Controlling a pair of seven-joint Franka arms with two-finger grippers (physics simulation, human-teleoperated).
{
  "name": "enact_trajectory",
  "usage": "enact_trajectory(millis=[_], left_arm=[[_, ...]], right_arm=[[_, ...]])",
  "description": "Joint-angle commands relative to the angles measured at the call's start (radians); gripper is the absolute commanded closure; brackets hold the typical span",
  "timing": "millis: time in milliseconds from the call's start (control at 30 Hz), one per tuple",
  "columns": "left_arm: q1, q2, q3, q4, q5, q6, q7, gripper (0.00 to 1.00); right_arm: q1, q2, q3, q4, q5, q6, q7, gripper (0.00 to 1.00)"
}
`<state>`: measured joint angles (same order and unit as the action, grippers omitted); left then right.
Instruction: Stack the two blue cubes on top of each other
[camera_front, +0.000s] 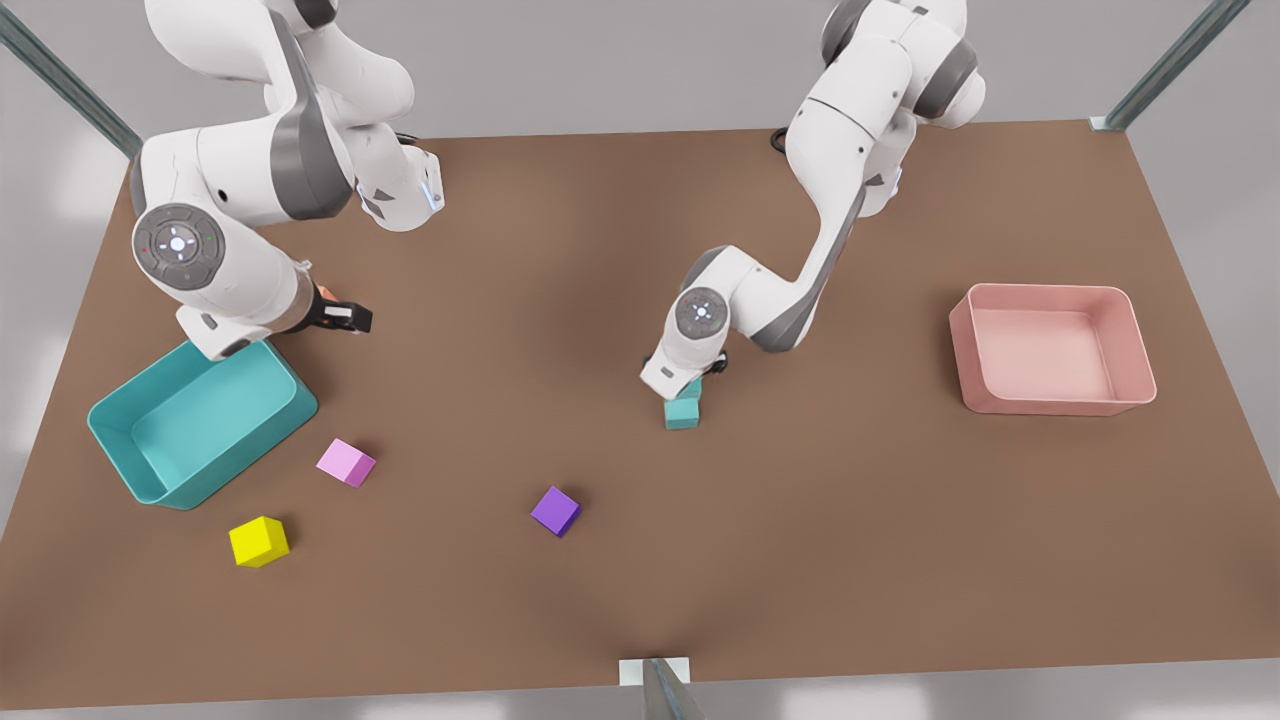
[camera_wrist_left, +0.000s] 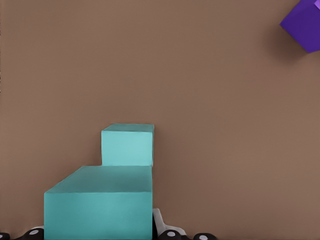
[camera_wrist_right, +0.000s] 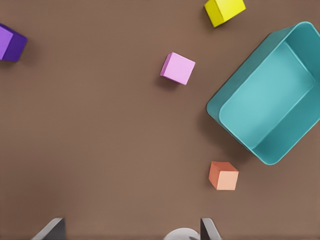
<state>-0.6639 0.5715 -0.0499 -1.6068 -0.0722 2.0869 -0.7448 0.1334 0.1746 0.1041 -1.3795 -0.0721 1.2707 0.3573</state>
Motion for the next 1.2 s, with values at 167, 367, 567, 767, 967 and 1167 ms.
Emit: enact_trajectory(millis=[167,367,567,767,967,1167], left_arm=[[-0.005,0.036,-0.005,-0.011,-0.018,0.099,-0.189,0.61],[0.006,0.037,-0.008,-0.013,-0.015,0.15,-0.189,0.61],[0.009,0.059,-0.008,-0.021,0.0,0.179,-0.185,0.6],[0.015,0.067,-0.008,-0.021,0.002,0.186,-0.185,0.58],[0.018,0.064,-0.008,-0.03,0.002,0.186,-0.185,0.0],[0.023,-0.064,-0.008,-0.018,-0.018,-0.005,-0.192,0.0]], right_arm=[[0.0,0.008,0.002,0.0,0.002,0.002,-0.015,0.0],[0.002,0.013,0.002,0.002,0.0,0.01,-0.012,0.0],[0.002,0.016,0.002,0.002,0.002,0.012,-0.011,0.0],[0.005,0.023,0.003,0.0,0.002,0.012,-0.005,0.0],[0.005,0.028,0.003,0.0,0.002,0.012,-0.005,0.0],[0.003,0.029,0.003,0.0,0.002,0.012,-0.012,0.0]])
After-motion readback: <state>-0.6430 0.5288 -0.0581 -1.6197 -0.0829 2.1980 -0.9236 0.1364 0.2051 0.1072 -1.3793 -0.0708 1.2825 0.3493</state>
